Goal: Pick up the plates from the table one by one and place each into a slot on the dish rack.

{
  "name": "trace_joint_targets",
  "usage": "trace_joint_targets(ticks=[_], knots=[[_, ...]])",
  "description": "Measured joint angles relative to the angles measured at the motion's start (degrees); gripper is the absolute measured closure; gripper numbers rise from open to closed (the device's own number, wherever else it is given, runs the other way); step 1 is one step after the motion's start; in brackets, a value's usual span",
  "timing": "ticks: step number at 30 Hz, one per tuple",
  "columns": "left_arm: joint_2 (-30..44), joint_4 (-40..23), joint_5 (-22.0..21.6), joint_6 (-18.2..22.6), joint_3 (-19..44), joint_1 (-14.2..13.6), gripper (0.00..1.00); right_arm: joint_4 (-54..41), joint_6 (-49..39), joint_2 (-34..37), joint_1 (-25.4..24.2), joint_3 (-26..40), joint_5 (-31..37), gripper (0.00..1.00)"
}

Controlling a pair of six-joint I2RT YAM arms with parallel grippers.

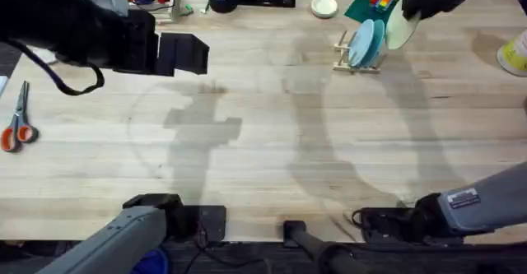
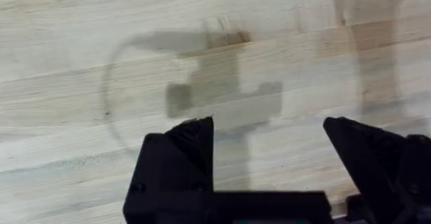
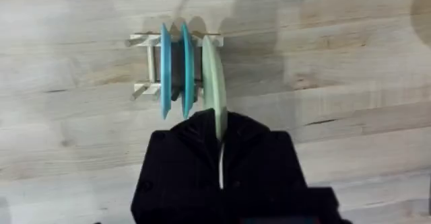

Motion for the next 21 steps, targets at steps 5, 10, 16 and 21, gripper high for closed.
trace_joint_targets(ticks=[5,10,16,21], knots=[[0.00,0.00,0.02,0.00,0.00,0.00,0.006,0.02,0.00,0.97,-0.09,0.00,0.00,0.970],[0.00,0.00,0.02,0.00,0.00,0.00,0.006,0.24,0.00,0.99,-0.09,0.00,0.00,0.970],[0.00,0.00,0.00,0.00,0.00,0.00,0.006,0.87,0.00,0.99,-0.09,0.00,0.00,0.970],[0.00,0.00,0.00,0.00,0.00,0.00,0.006,0.90,0.00,1.32,-0.09,0.00,0.00,0.970]])
